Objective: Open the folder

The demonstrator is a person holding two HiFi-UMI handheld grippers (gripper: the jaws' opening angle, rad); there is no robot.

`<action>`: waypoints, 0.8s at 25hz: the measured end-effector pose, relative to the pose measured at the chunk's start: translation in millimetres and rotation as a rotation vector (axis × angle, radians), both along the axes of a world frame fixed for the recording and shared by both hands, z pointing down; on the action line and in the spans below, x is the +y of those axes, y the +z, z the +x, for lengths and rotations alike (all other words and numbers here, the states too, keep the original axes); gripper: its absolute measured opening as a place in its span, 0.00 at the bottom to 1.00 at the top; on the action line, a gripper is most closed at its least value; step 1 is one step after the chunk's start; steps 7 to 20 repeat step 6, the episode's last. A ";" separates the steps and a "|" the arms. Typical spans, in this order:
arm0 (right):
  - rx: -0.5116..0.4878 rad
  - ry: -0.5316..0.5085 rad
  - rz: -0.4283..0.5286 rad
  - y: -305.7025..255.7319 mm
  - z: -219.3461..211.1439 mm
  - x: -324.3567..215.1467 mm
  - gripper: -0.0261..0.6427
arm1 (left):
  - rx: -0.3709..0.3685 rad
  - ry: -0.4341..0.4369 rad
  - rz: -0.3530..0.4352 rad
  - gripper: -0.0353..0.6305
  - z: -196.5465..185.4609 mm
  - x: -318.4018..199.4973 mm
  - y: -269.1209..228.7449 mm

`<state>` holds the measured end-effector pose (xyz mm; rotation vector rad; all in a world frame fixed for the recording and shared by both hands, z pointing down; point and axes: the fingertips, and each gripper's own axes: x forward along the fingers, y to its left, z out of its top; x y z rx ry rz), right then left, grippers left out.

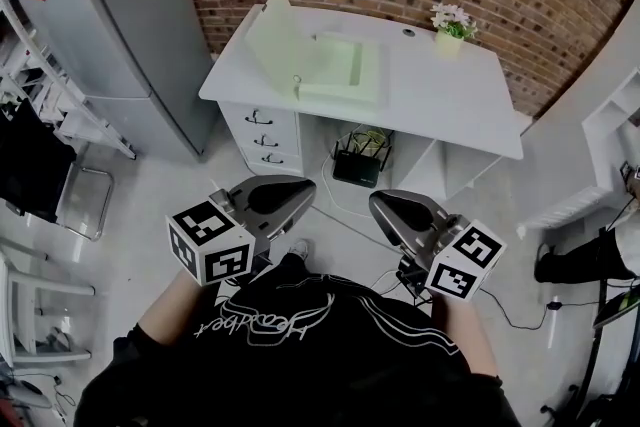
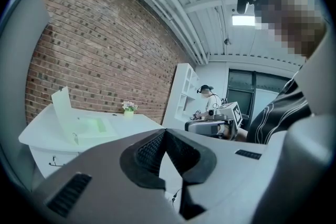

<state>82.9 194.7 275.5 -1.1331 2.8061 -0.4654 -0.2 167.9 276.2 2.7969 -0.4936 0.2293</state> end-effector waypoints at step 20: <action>0.001 -0.014 0.011 -3.6 1.8 4.4 0.04 | 0.017 -0.019 -0.010 0.06 2.6 3.6 -3.4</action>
